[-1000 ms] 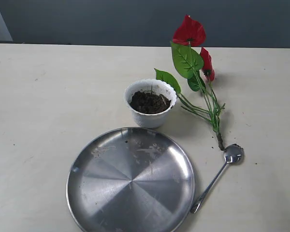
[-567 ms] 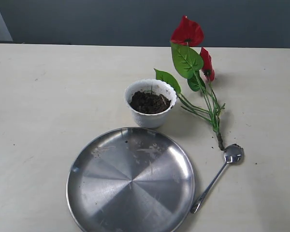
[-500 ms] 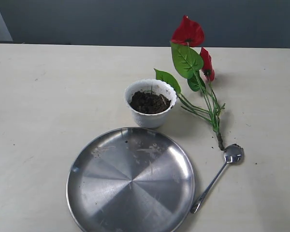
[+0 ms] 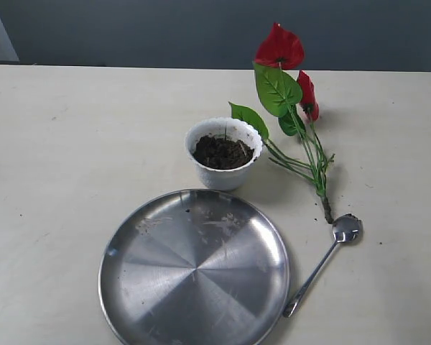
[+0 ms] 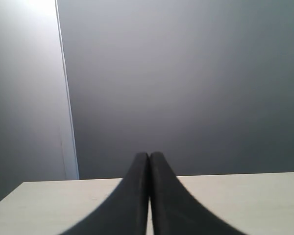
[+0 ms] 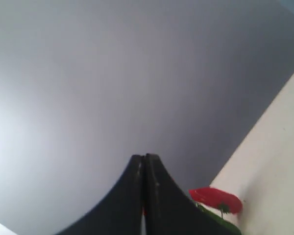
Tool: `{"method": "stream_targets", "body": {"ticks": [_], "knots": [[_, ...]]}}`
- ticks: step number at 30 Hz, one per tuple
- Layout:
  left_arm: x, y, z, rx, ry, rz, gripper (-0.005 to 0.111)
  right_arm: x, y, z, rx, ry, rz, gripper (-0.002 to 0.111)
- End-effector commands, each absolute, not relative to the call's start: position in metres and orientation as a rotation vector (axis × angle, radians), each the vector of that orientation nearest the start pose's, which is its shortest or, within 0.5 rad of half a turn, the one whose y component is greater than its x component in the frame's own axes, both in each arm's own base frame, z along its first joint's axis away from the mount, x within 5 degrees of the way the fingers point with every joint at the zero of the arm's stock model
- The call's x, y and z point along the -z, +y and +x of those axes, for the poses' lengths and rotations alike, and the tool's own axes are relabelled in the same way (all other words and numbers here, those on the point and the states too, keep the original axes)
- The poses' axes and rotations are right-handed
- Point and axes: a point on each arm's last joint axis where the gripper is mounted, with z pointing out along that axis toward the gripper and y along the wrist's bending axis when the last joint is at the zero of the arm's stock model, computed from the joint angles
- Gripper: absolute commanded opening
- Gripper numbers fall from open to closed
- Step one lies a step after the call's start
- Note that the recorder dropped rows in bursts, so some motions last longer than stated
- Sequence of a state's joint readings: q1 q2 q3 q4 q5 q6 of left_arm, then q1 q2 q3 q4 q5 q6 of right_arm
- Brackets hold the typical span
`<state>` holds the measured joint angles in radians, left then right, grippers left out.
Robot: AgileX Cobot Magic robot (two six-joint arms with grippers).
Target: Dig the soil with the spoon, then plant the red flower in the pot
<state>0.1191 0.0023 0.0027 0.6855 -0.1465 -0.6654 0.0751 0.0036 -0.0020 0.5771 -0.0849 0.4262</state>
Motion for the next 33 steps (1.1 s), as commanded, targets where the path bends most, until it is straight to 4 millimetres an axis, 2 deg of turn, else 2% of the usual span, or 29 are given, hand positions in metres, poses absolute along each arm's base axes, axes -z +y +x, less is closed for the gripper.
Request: {"method": "stream_targets", "body": {"ticks": [1,3,5,8,13,17,20,23,25,29,33], "knots": [[-0.224,-0.002,0.055,-0.036,1.367,0.001,0.000,-0.232,-0.008,0.052,-0.814,1.130,0.681,-0.001],[-0.224,-0.002,0.055,-0.036,1.367,0.001,0.000,-0.229,-0.006,0.053,-0.835,1.173,0.688,-0.001],[-0.224,-0.002,0.055,-0.036,1.367,0.001,0.000,-0.229,0.003,0.053,-0.803,1.331,0.611,-0.001],[-0.224,-0.002,0.055,-0.036,1.367,0.001,0.000,-0.251,0.009,0.045,-0.644,1.490,0.411,-0.001],[-0.224,-0.002,0.055,-0.036,1.367,0.001,0.000,-0.300,0.014,0.040,-0.412,1.578,0.076,-0.001],[-0.224,-0.002,0.055,-0.036,1.367,0.001,0.000,-0.327,0.025,0.064,-0.333,1.787,-0.183,-0.001],[-0.224,-0.002,0.055,-0.036,1.367,0.001,0.000,-0.333,0.037,0.094,-0.278,1.976,-0.344,-0.001],[-0.224,-0.002,0.055,-0.036,1.367,0.001,0.000,-0.322,0.053,0.127,-0.254,2.227,-0.418,-0.001],[-0.224,-0.002,0.055,-0.036,1.367,0.001,0.000,-0.306,0.064,0.148,-0.243,2.435,-0.368,-0.001],[-0.224,-0.002,0.055,-0.036,1.367,0.001,0.000,-0.255,0.084,0.186,-0.230,2.756,-0.211,-0.001],[-0.224,-0.002,0.055,-0.036,1.367,0.001,0.000,-0.211,0.105,0.205,-0.342,2.961,-0.167,-0.001]]}}
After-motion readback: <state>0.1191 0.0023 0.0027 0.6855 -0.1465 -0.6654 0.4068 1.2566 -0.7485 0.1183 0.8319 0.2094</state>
